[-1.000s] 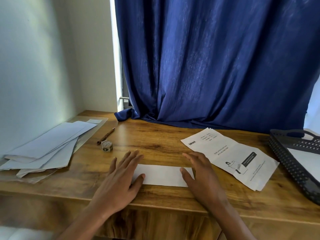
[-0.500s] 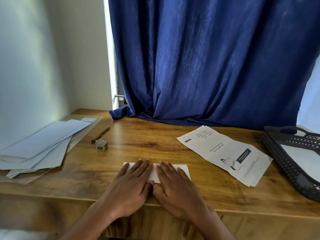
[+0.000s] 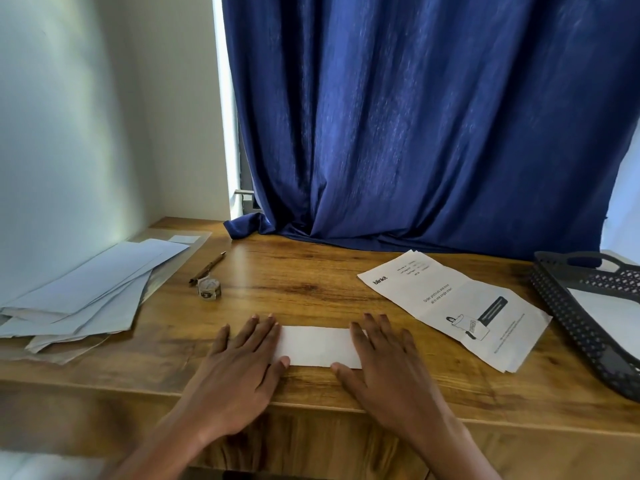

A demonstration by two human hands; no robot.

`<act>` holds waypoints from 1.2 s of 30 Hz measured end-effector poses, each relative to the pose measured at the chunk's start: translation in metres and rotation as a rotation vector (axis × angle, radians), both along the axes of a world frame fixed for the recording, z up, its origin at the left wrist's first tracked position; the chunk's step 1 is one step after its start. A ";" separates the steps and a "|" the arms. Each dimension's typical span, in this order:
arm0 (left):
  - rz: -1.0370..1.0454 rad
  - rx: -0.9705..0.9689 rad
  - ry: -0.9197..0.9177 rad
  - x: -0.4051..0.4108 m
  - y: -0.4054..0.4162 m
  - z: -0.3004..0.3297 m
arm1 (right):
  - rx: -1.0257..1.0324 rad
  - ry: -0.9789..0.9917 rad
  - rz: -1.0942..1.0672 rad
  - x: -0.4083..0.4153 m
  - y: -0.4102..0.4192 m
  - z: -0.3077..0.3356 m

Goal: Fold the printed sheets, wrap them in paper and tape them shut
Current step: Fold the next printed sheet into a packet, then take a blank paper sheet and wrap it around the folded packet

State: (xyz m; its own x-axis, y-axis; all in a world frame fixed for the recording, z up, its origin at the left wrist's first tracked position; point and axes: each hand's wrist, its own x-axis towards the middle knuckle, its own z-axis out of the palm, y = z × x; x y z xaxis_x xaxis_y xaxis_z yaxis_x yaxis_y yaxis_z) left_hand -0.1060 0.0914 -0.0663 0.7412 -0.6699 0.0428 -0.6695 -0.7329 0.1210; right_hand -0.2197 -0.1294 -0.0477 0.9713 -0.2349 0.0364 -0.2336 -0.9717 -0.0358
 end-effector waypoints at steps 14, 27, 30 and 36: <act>0.112 -0.214 0.058 0.002 0.004 -0.004 | -0.081 -0.051 0.306 -0.025 0.024 -0.011; 0.106 -0.270 0.017 0.000 0.004 -0.004 | 0.952 -0.492 0.105 -0.059 -0.011 0.070; 0.100 -0.224 -0.051 -0.001 0.004 -0.006 | 1.326 -0.515 -0.050 -0.030 -0.015 0.080; 0.139 -0.173 -0.077 -0.008 0.000 0.000 | 1.337 -0.394 -0.215 0.032 -0.005 0.044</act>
State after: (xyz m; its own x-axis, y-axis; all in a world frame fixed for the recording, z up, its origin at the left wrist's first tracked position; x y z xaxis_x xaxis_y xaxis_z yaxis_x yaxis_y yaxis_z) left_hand -0.1140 0.0917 -0.0666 0.8156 -0.5397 0.2084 -0.5760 -0.7912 0.2055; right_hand -0.1879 -0.1343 -0.0037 0.8910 -0.4483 -0.0716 -0.1295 -0.0998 -0.9865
